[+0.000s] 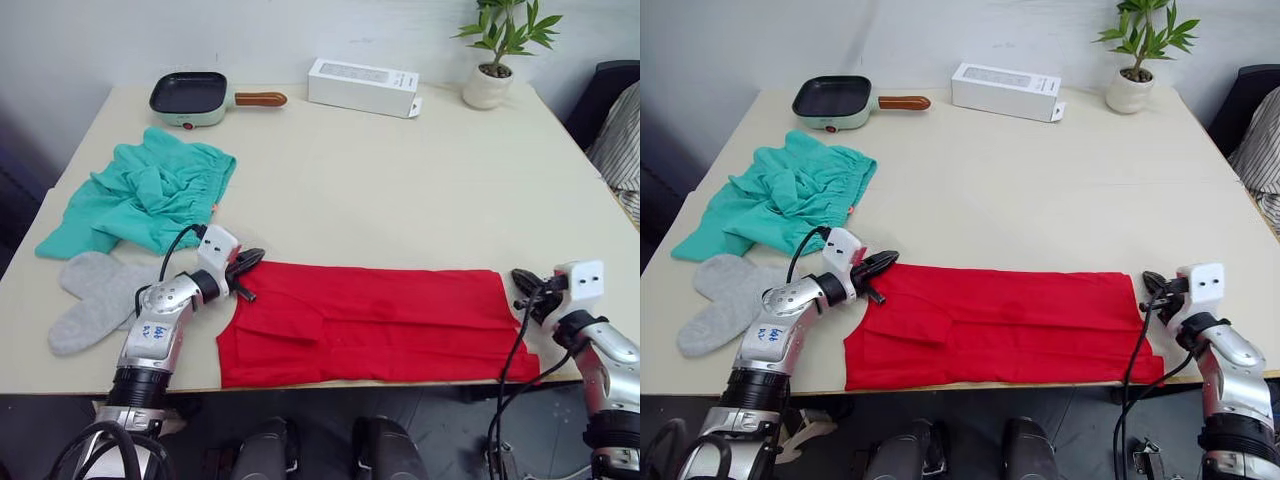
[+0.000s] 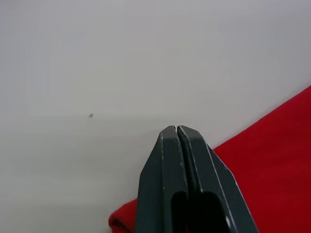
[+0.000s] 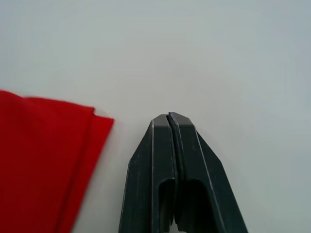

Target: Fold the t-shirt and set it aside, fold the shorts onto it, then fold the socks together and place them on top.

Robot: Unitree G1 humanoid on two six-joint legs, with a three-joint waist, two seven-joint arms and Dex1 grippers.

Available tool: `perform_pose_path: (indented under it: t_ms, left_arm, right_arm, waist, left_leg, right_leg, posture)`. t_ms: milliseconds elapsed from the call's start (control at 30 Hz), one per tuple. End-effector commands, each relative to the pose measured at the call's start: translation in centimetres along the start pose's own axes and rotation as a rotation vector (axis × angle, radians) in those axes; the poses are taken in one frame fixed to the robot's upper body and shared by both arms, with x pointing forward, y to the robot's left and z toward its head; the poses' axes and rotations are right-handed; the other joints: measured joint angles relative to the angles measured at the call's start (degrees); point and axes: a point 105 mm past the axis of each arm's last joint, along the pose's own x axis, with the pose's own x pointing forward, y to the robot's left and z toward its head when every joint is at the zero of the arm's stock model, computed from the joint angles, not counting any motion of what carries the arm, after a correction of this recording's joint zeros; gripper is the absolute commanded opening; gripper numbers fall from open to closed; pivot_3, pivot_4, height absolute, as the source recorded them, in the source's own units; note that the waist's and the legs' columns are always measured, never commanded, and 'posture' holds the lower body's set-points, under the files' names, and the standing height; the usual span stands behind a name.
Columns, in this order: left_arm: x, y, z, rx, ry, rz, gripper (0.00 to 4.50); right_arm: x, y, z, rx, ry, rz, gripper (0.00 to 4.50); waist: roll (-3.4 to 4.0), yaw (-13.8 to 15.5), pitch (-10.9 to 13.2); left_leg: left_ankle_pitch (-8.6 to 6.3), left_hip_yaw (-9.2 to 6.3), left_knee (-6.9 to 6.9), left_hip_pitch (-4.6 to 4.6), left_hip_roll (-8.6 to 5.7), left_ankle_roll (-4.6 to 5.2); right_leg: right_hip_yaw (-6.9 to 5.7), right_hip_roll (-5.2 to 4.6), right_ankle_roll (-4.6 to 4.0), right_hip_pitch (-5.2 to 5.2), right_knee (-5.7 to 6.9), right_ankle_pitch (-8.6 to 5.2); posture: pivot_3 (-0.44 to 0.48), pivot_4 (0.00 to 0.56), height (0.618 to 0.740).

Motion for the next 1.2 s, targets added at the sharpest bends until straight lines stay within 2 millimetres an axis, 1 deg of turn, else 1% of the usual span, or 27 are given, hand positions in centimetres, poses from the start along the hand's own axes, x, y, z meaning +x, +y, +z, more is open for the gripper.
perform_pose_path:
  t_ms: [33,67,133,200,267,333,433,467,533,633,733,833,900,933,1100,1200]
  left_arm:
    - [-1.6,-1.5,5.1,0.05,-0.198,-0.129,0.0]
    - [-2.3,-2.5,5.8,0.051,-0.212,-0.201,0.19]
    - [-3.6,-4.6,6.1,0.051,-0.195,-0.344,0.61]
    - [-5.2,-6.4,5.7,0.046,-0.149,-0.478,1.23]
    - [-6.2,-7.4,5.4,0.057,-0.126,-0.558,1.89]
    - [-6.9,-8.5,5.2,0.069,-0.129,-0.618,2.52]
    - [-7.3,-9.7,4.7,0.103,-0.137,-0.682,3.46]
    - [-7.2,-9.7,4.6,0.106,-0.138,-0.673,3.82]
    - [-6.6,-9.3,4.6,0.1,-0.142,-0.625,4.47]
    - [-6.8,-9.7,4.6,0.082,-0.146,-0.651,4.49]
    - [-6.8,-9.8,4.7,0.087,-0.151,-0.657,4.5]
    - [-6.7,-9.5,5.1,0.088,-0.17,-0.641,4.5]
    - [-6.6,-9.4,5.1,0.092,-0.173,-0.634,4.5]
    - [-6.6,-9.4,5.1,0.091,-0.174,-0.628,4.5]
    - [-5.9,-9.0,5.2,0.099,-0.199,-0.576,4.5]
    - [-5.4,-8.4,5.4,0.089,-0.221,-0.517,4.5]
  right_arm:
    - [-0.6,1.2,5.7,-0.024,-0.061,0.252,0.37]
    - [-0.9,1.8,5.8,-0.071,0.015,0.348,0.59]
    - [-1.2,2.4,5.6,-0.152,0.153,0.478,1.29]
    - [-1.2,2.6,5.3,-0.216,0.288,0.579,1.97]
    - [-0.9,2.4,4.8,-0.276,0.392,0.634,2.72]
    - [0.3,1.8,4.4,-0.333,0.466,0.645,3.45]
    - [2.7,1.5,4.1,-0.373,0.495,0.622,4.47]
    - [3.4,1.5,4.0,-0.384,0.502,0.617,4.5]
    - [4.0,1.8,3.6,-0.368,0.553,0.636,4.5]
    - [4.3,2.6,3.1,-0.355,0.637,0.703,4.5]
    - [4.0,3.5,2.8,-0.326,0.71,0.793,3.91]
    - [3.7,3.8,2.7,-0.337,0.776,0.843,2.89]
    - [3.6,3.8,2.8,-0.347,0.791,0.846,2.17]
    - [3.6,3.7,2.8,-0.354,0.801,0.845,1.89]
    - [4.4,3.4,3.9,-0.436,0.774,0.814,0.09]
    - [5.4,3.2,5.0,-0.507,0.725,0.767,0.04]
  waist:
    - [0.17,-0.08,0.1]
    - [0.2,-0.08,0.11]
    - [0.2,-0.19,0.1]
    - [0.19,-0.55,0.1]
    - [0.19,-1.06,0.1]
    - [0.21,-1.29,0.12]
    - [0.33,-1.47,0.19]
    - [0.35,-1.51,0.2]
    - [0.35,-1.49,0.21]
    - [0.37,-1.3,0.21]
    - [0.36,-1.46,0.21]
    - [0.36,-1.45,0.21]
    - [0.36,-1.41,0.21]
    - [0.36,-1.4,0.21]
    - [0.36,-1.45,0.21]
    - [0.36,-1.5,0.21]
  left_leg:
    - [0.0,0.01,0.0,-0.02,-0.02,0.01]
    - [-0.02,0.02,0.01,-0.02,-0.03,0.03]
    - [-0.03,0.01,0.01,0.01,-0.03,0.05]
    - [-0.04,0.0,0.0,0.04,0.02,0.03]
    - [-0.04,0.0,-0.02,0.05,0.06,0.0]
    - [-0.04,0.0,-0.02,0.04,0.04,-0.01]
    - [-0.03,0.13,-0.01,-0.01,0.01,0.0]
    - [-0.03,0.16,-0.01,-0.01,0.01,-0.01]
    - [-0.03,0.16,-0.03,-0.02,0.02,-0.04]
    - [-0.02,0.08,-0.02,-0.05,0.04,-0.06]
    - [-0.03,0.11,-0.02,-0.05,0.03,-0.05]
    - [-0.03,0.11,-0.01,-0.04,0.04,-0.06]
    - [-0.02,0.09,-0.01,-0.03,0.05,-0.06]
    - [-0.02,0.09,-0.01,-0.03,0.05,-0.06]
    - [-0.04,0.08,-0.01,-0.03,0.03,-0.09]
    - [-0.04,0.11,0.01,-0.03,0.03,-0.09]
  right_leg:
    - [0.02,-0.02,0.0,0.0,-0.03,0.0]
    - [0.03,-0.05,0.0,0.0,-0.02,0.0]
    - [0.01,-0.06,0.0,0.03,-0.04,0.0]
    - [-0.02,-0.01,0.0,0.06,-0.1,0.0]
    - [-0.03,0.04,-0.01,0.07,-0.18,-0.01]
    - [-0.03,0.03,-0.01,0.07,-0.23,-0.01]
    - [0.03,0.0,-0.02,0.03,-0.35,-0.01]
    - [0.03,0.0,-0.02,0.02,-0.36,-0.01]
    - [0.05,0.02,-0.02,0.0,-0.33,-0.01]
    - [-0.01,0.03,-0.02,-0.02,-0.31,-0.01]
    - [0.0,0.03,-0.02,0.02,-0.37,-0.01]
    - [-0.01,0.03,-0.01,0.03,-0.35,-0.01]
    - [-0.02,0.03,-0.01,0.03,-0.32,-0.01]
    - [-0.02,0.02,-0.01,0.03,-0.31,-0.01]
    - [-0.02,0.0,-0.01,0.03,-0.31,0.0]
    - [-0.01,0.0,-0.01,0.03,-0.3,0.0]
  posture:
    - [0.0,0.15,0.74]
    - [0.0,0.15,0.74]
    - [0.0,0.15,0.74]
    - [0.0,0.15,0.74]
    - [0.0,0.15,0.74]
    - [0.0,0.15,0.74]
    - [0.0,0.15,0.74]
    - [0.0,0.15,0.74]
    - [0.0,0.15,0.74]
    - [0.0,0.15,0.74]
    - [0.0,0.15,0.74]
    - [0.0,0.15,0.74]
    - [0.0,0.15,0.74]
    - [0.0,0.15,0.74]
    - [0.0,0.15,0.74]
    - [0.0,0.15,0.74]
